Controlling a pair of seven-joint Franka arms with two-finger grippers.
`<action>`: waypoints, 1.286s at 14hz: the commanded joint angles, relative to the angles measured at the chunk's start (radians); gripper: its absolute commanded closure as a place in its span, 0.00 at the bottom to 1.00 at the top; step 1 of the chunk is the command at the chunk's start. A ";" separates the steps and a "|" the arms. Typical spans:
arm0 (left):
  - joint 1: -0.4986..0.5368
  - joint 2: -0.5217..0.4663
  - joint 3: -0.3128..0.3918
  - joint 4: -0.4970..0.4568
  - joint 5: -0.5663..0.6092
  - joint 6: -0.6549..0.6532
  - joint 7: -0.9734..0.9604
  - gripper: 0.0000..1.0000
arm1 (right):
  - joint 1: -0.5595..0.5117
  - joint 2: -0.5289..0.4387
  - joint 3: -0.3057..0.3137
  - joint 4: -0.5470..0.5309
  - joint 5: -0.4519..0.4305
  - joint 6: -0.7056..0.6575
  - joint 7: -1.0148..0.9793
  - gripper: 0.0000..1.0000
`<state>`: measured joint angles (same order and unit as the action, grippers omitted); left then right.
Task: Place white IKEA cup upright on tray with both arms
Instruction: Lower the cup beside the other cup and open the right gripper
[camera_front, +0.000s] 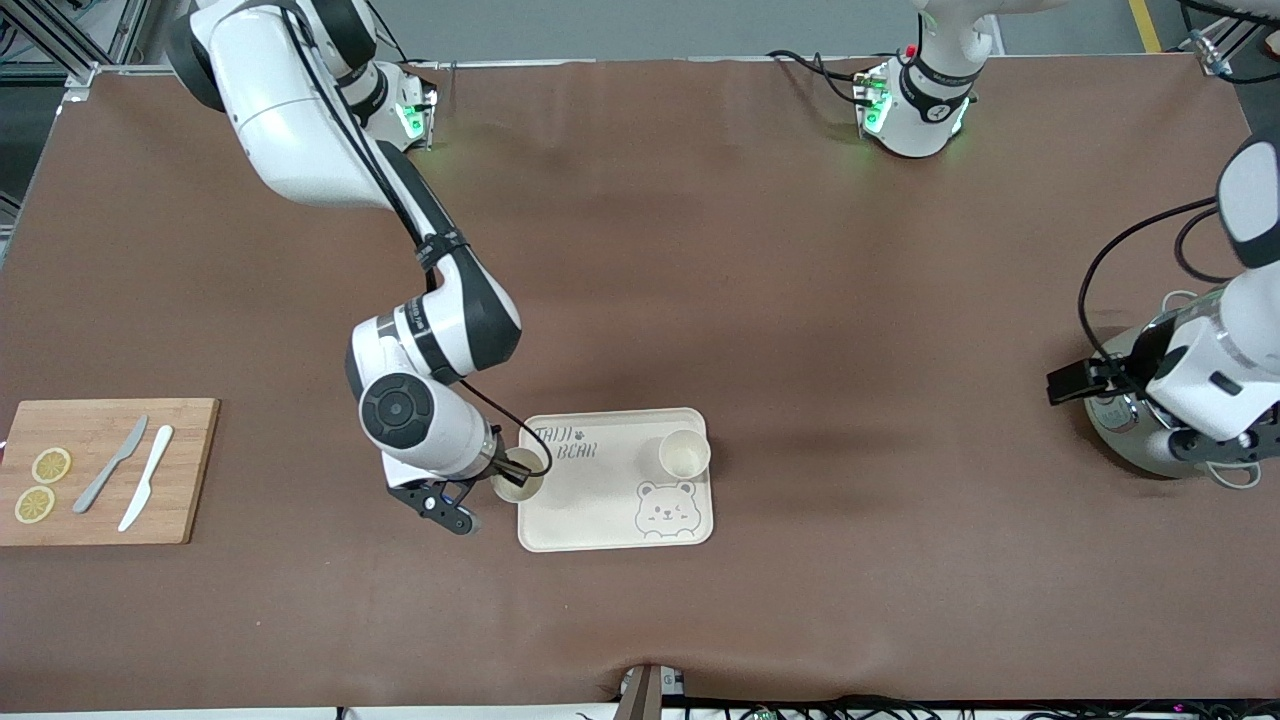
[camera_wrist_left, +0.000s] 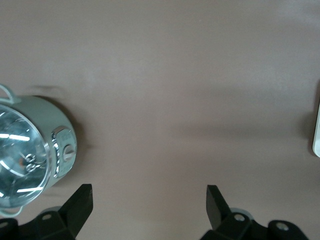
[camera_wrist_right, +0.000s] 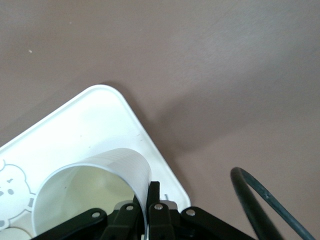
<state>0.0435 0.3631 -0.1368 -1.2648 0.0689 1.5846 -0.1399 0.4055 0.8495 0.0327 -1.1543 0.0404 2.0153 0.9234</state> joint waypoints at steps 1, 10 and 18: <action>-0.001 -0.075 -0.017 -0.036 0.016 -0.056 -0.023 0.00 | 0.015 0.008 -0.005 -0.008 0.015 0.034 0.043 1.00; -0.004 -0.187 -0.024 -0.025 -0.020 -0.118 -0.026 0.00 | 0.055 0.049 -0.005 -0.064 0.016 0.180 0.083 1.00; -0.002 -0.234 -0.046 -0.025 -0.027 -0.152 -0.012 0.00 | 0.050 0.048 -0.005 -0.070 0.018 0.184 0.094 0.00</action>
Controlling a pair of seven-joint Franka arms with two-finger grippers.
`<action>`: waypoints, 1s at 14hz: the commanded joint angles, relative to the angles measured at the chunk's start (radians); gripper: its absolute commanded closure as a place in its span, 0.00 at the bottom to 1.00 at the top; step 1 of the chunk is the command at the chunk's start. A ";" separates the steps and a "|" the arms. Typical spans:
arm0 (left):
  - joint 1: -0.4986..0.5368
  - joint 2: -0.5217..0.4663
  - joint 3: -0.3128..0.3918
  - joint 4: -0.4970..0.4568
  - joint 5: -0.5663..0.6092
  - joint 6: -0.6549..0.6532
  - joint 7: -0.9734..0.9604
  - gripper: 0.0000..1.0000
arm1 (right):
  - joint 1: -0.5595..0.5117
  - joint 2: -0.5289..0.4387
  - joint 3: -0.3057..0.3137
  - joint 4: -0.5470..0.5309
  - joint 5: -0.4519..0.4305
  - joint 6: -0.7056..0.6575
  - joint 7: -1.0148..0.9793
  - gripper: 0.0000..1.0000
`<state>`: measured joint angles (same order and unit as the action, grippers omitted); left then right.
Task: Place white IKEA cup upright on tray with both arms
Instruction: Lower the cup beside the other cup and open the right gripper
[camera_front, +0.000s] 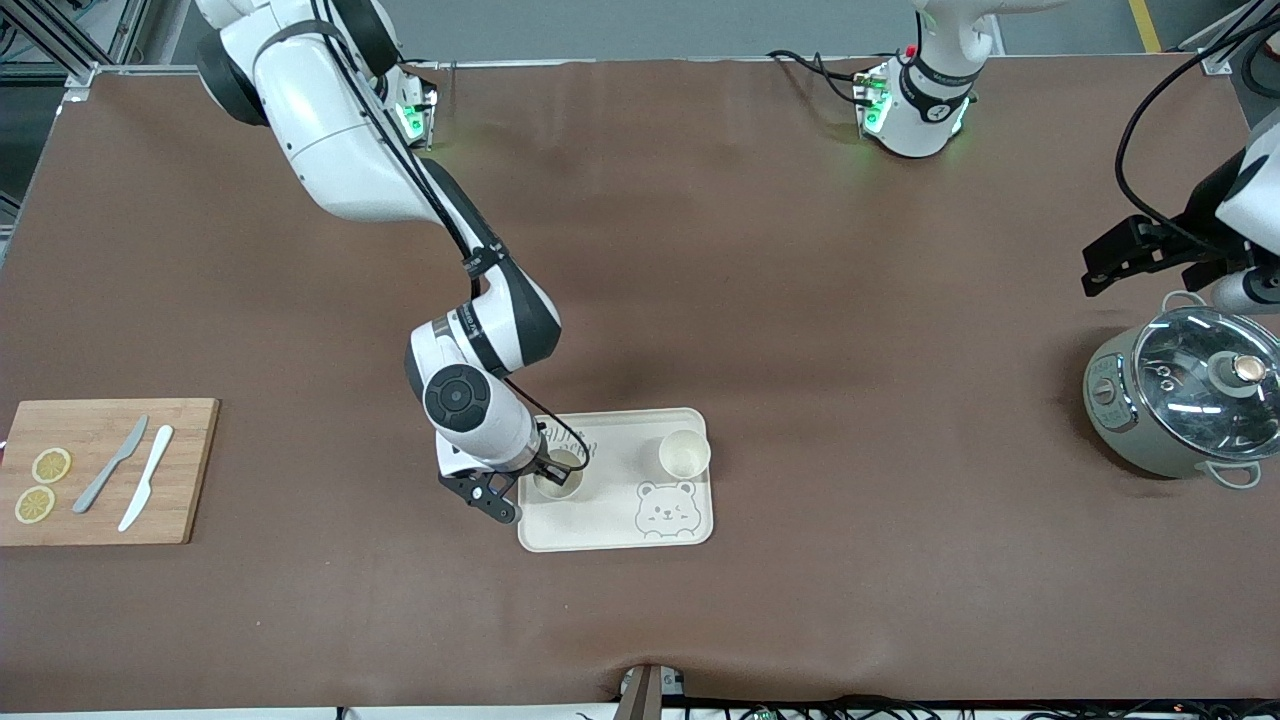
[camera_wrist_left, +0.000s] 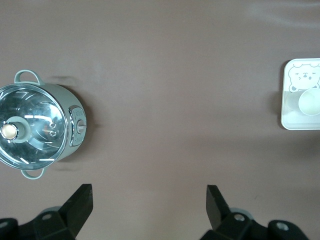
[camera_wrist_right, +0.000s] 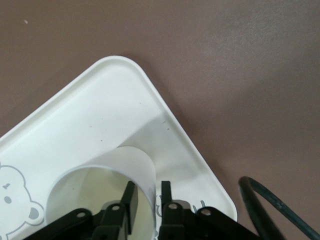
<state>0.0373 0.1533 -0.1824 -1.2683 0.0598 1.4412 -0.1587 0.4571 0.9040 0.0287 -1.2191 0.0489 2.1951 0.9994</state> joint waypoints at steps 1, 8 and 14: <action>0.006 -0.024 0.000 -0.022 -0.027 -0.008 0.011 0.00 | 0.003 -0.007 -0.001 -0.004 0.009 0.005 0.018 0.00; 0.004 -0.023 0.001 -0.022 -0.028 -0.008 0.011 0.00 | -0.023 -0.071 -0.003 0.027 -0.001 -0.191 -0.056 0.00; 0.009 -0.008 0.006 -0.051 -0.034 -0.048 -0.010 0.00 | -0.057 -0.308 0.003 0.032 0.011 -0.472 -0.133 0.00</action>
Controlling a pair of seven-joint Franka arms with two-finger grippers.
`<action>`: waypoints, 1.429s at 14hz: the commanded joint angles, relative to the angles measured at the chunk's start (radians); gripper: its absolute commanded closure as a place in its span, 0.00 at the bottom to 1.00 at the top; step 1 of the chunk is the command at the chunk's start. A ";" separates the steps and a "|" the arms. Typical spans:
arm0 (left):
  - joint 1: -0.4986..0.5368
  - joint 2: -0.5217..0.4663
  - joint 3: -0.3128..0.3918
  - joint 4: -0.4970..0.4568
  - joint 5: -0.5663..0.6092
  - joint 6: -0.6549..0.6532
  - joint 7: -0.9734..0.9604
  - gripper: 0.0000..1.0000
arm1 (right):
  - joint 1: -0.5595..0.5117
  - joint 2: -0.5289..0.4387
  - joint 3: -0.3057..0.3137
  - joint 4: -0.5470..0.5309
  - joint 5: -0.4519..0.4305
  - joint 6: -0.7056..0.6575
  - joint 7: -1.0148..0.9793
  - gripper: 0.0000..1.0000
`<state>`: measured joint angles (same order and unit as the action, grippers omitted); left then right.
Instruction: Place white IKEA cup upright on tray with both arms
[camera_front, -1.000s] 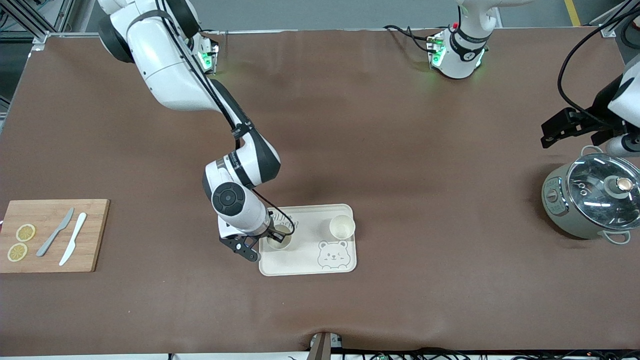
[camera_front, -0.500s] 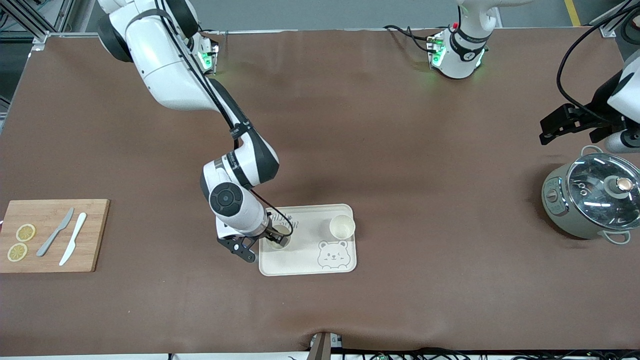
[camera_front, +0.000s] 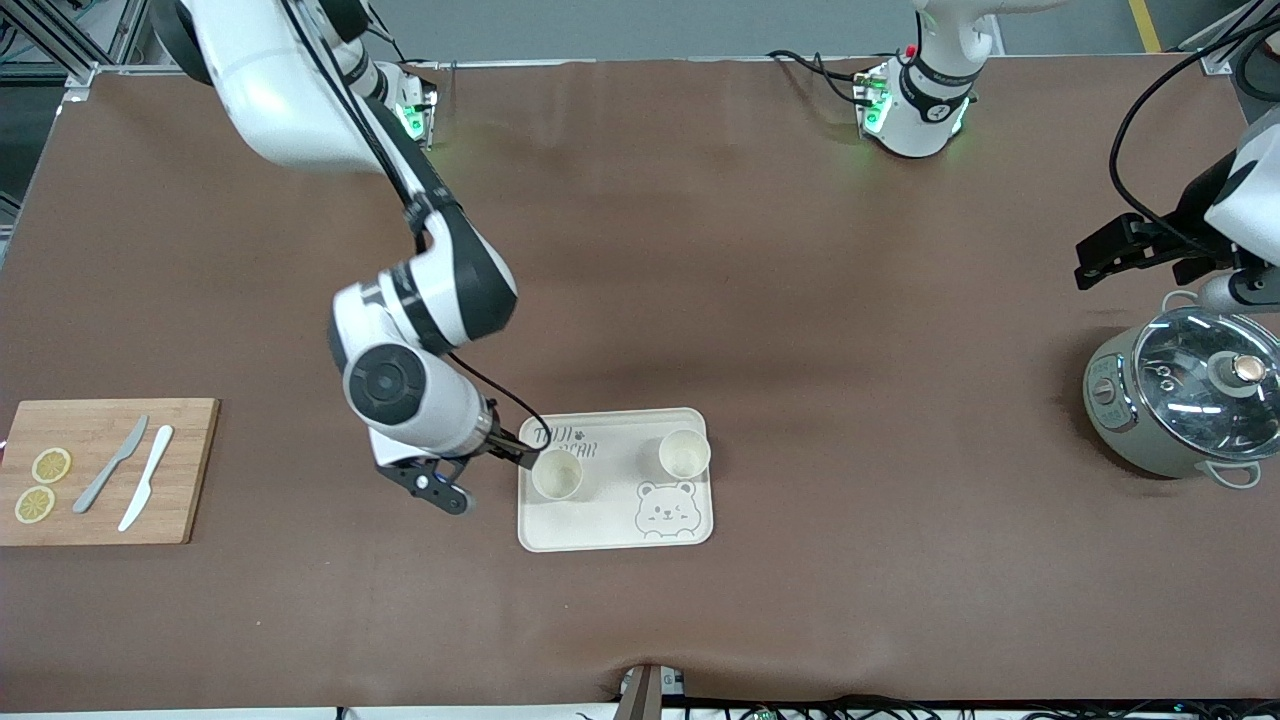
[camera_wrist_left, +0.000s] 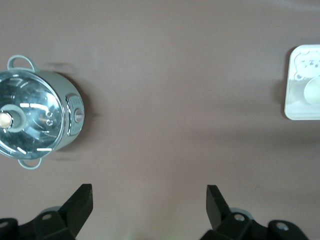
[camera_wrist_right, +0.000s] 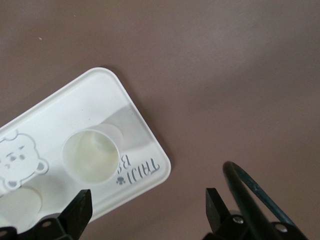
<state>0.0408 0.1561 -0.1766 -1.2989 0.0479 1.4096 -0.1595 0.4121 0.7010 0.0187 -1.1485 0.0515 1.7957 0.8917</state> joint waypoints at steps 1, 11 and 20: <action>0.008 -0.009 0.000 -0.022 -0.028 -0.015 -0.009 0.00 | -0.015 -0.144 0.014 -0.039 0.010 -0.129 -0.028 0.00; 0.011 -0.003 0.000 -0.016 -0.033 -0.014 -0.002 0.00 | -0.355 -0.650 -0.005 -0.135 0.008 -0.598 -0.675 0.00; 0.011 -0.003 0.000 -0.017 -0.031 -0.012 0.005 0.00 | -0.516 -0.804 0.001 -0.458 -0.016 -0.303 -0.907 0.00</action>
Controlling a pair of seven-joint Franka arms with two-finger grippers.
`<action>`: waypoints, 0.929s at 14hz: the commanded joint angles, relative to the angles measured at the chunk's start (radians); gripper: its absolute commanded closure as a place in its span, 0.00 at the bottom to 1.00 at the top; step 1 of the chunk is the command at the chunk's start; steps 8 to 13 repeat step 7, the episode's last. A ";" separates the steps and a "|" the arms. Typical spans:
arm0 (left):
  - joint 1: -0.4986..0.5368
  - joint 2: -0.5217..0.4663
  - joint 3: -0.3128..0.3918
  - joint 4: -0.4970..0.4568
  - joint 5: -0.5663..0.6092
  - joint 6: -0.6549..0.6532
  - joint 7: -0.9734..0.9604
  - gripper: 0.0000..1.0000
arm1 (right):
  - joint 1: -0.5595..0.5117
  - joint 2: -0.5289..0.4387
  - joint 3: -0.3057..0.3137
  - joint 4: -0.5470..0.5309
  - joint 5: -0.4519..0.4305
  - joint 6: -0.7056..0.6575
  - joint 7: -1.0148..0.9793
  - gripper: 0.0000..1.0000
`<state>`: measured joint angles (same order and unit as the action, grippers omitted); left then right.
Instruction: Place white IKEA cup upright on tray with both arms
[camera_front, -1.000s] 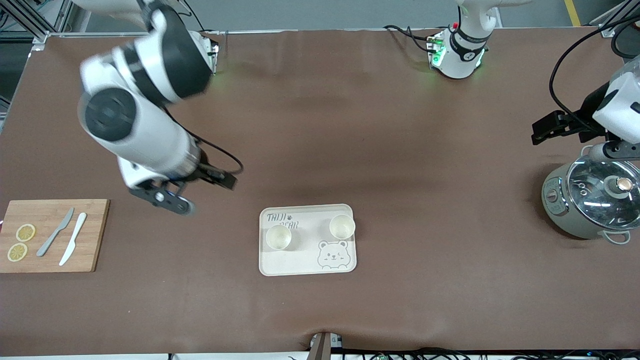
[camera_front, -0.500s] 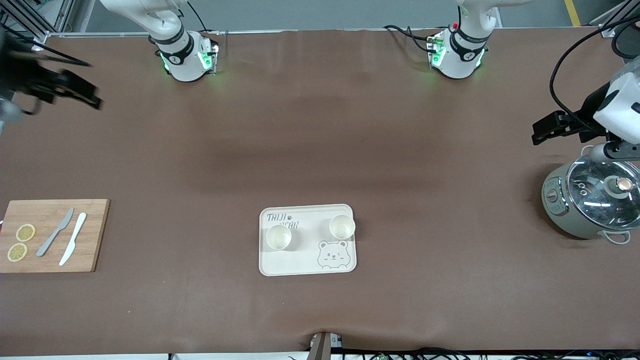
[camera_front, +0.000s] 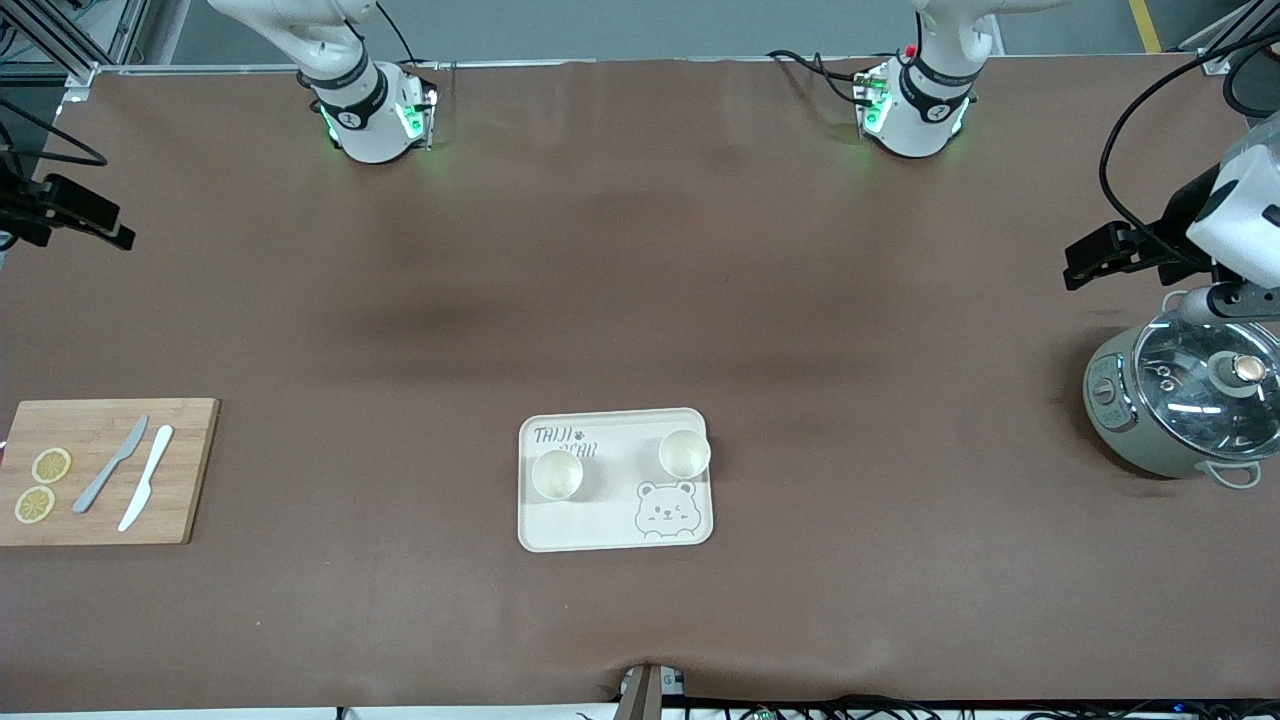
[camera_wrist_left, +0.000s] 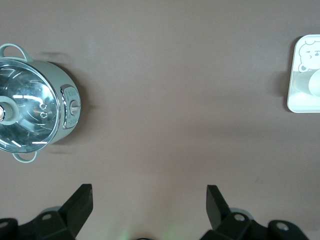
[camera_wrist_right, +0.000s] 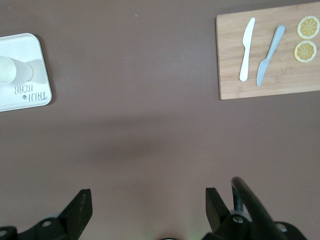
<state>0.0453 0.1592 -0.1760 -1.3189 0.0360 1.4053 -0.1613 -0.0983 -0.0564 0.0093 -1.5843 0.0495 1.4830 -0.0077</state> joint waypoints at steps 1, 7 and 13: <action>0.007 -0.006 0.000 0.003 -0.019 -0.008 0.006 0.00 | -0.012 -0.042 0.009 -0.017 -0.014 0.010 -0.011 0.00; 0.010 -0.004 0.000 0.003 -0.018 -0.006 0.012 0.00 | -0.017 -0.026 0.006 -0.016 -0.014 0.007 -0.018 0.00; 0.010 -0.004 0.000 0.003 -0.018 -0.006 0.012 0.00 | -0.017 -0.026 0.006 -0.016 -0.014 0.007 -0.018 0.00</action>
